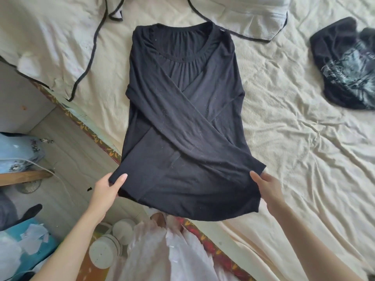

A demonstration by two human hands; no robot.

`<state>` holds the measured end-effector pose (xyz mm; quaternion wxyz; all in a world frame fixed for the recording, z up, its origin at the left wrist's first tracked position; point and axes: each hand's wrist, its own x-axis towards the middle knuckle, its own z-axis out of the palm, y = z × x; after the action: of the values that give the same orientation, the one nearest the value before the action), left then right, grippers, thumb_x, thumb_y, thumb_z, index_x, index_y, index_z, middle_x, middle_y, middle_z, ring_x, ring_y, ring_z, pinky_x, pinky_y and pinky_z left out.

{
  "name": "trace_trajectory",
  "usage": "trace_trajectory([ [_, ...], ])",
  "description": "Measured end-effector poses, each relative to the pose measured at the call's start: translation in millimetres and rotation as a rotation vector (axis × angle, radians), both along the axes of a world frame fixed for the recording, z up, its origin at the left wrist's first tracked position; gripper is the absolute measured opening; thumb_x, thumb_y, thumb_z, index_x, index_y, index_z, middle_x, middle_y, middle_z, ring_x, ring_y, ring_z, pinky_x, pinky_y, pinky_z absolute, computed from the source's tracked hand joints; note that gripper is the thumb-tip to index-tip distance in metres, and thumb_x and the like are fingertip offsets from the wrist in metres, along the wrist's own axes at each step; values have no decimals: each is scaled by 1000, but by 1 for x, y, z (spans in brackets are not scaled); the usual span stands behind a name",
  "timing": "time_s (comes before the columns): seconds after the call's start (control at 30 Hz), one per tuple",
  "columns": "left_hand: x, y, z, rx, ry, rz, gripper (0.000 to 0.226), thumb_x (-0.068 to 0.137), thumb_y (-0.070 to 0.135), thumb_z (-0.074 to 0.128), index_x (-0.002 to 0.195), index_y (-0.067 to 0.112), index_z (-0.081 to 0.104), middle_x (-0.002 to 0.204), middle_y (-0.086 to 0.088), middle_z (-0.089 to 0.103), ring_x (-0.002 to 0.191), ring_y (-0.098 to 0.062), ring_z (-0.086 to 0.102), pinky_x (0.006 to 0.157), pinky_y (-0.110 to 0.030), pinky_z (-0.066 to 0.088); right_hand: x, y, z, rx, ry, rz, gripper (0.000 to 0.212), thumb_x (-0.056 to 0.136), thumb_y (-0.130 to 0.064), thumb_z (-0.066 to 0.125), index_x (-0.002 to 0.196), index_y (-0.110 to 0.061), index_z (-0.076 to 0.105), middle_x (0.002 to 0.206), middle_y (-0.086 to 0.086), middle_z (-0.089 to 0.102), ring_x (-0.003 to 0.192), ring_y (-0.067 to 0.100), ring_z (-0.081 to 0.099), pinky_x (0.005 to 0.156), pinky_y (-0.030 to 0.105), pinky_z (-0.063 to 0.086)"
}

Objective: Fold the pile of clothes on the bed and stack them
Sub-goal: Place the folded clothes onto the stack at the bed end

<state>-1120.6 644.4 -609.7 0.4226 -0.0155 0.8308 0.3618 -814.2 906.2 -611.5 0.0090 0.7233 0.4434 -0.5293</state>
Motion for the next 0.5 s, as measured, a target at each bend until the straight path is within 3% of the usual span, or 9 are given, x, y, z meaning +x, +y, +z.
trace_trajectory([
  [0.03,-5,6,6,13,28,0,11,91,27,61,99,19,62,103,-3,68,97,-22,62,86,-38,49,-4,3,5,50,31,-6,33,91,-24,61,65,-4,55,59,-1,52,54,12,47,50,17,37],
  [0.1,-20,23,19,42,100,15,17,90,27,63,102,16,62,104,-3,67,97,-21,62,88,-38,49,-16,15,16,115,89,-17,45,89,-24,64,56,-13,34,53,-4,33,48,9,30,43,18,25],
  [0.2,-48,60,35,97,211,60,18,87,30,65,97,16,63,92,4,66,86,-11,61,75,-28,47,-43,47,30,113,182,-113,30,87,-22,65,68,-4,50,69,9,44,62,22,46,51,35,40],
  [0.3,-79,102,40,124,198,131,14,88,29,65,85,16,61,88,3,64,89,-19,61,78,-34,49,-72,87,34,40,228,-208,19,87,-19,67,83,-1,62,93,16,62,87,35,62,79,53,52],
  [0.37,-98,129,38,170,112,210,10,90,25,64,88,16,62,96,-4,66,95,-24,62,76,-35,51,-90,113,31,12,241,-232,16,87,-18,68,90,-4,62,99,12,66,91,30,64,85,47,53],
  [0.5,-136,177,27,191,64,285,10,91,22,63,84,17,60,93,-5,64,95,-25,61,69,-32,51,-124,158,20,8,244,-260,13,85,-14,69,92,-5,62,93,8,67,90,25,65,77,37,53],
])
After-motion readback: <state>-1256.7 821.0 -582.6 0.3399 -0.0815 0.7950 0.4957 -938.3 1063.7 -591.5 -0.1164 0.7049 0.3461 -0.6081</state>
